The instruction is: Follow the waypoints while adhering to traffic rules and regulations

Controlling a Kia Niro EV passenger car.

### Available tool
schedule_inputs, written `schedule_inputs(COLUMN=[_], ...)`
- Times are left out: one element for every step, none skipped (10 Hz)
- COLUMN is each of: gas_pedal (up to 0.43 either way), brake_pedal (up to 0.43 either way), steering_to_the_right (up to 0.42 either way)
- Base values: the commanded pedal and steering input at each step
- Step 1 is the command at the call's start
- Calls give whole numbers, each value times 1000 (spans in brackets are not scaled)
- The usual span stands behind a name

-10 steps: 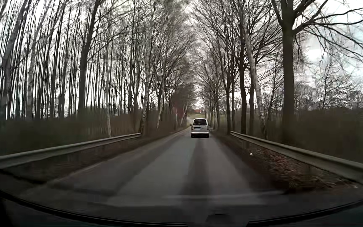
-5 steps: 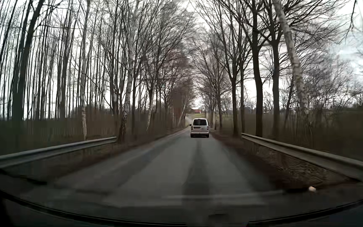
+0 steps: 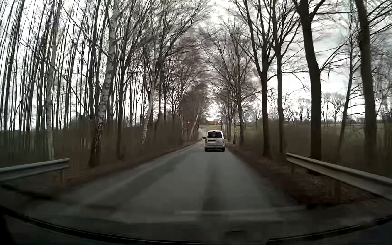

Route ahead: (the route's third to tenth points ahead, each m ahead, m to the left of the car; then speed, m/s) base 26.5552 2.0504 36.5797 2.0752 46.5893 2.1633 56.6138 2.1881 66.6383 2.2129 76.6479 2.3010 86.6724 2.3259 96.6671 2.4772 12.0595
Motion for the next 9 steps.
schedule_inputs(gas_pedal=[87, 118, 118, 118, 118, 118, 118, 110, 110], brake_pedal=[0, 0, 0, 0, 0, 0, 0, 0, 0], steering_to_the_right=[4, 4, 4, 1, 1, 2, 2, 2, 2])
